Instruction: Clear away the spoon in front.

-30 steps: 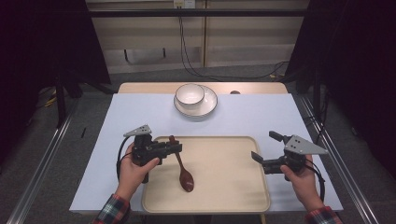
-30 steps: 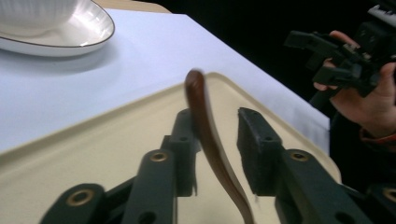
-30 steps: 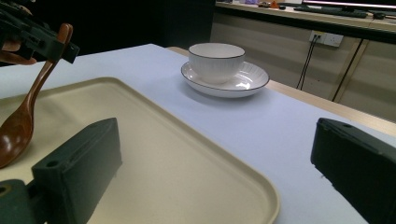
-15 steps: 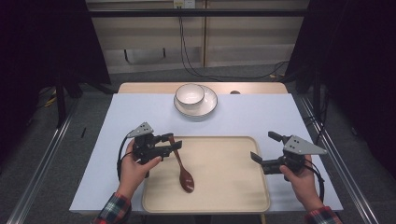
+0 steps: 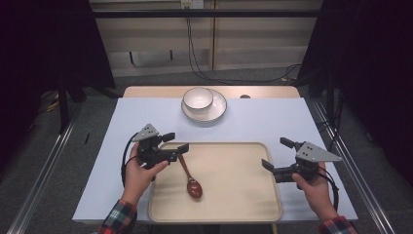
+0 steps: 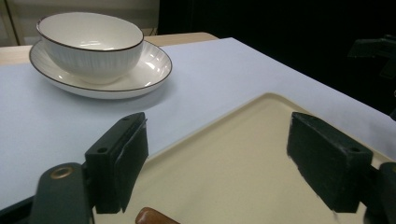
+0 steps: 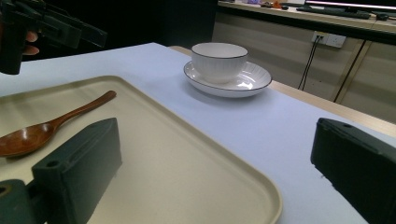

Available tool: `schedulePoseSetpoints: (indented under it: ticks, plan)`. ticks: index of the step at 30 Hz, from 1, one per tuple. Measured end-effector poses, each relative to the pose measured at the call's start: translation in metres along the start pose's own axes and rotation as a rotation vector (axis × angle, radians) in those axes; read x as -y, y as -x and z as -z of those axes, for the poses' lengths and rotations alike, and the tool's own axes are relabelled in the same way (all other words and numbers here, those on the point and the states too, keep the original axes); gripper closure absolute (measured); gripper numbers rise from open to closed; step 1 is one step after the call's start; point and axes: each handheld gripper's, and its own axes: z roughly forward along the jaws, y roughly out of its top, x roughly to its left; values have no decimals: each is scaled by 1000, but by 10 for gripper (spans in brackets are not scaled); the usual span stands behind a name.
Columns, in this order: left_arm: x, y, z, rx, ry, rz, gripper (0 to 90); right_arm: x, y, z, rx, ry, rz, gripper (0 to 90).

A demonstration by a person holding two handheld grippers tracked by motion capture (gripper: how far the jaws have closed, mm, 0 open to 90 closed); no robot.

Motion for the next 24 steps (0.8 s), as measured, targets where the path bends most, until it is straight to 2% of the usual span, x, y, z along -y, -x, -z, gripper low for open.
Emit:
schedulePoseSetpoints:
  ticks: [1, 4, 7, 10, 12, 13, 16, 19, 24]
  plan:
    - [0, -1, 1, 14, 9, -4, 177, 0, 0, 0, 4, 0, -3, 13]
    - [-2, -3, 4, -10, 12, -6, 147, 0, 0, 1, 2, 1, -1, 13]
    - [-2, -4, 7, -10, 22, -1, 132, 0, 1, 1, 2, 2, 0, 13]
    - [-2, -4, 10, -29, 19, -17, 114, 0, 1, 1, 1, 1, 1, 13]
    - [-3, -5, 12, -8, 35, -13, 92, 0, 1, 2, 2, 2, 1, 13]
    - [-3, -4, 14, -40, 28, -25, 92, 0, 1, 2, 2, 2, 1, 13]
    - [-4, -6, 18, -41, 46, -15, 49, 0, 1, 2, 1, -1, 0, 13]
    - [-3, -9, 23, -41, 57, -24, 29, 0, 0, 2, 2, -2, -2, 13]
    - [-2, -13, 30, -64, 60, -26, 24, 0, 1, 2, 0, -3, -1, 13]
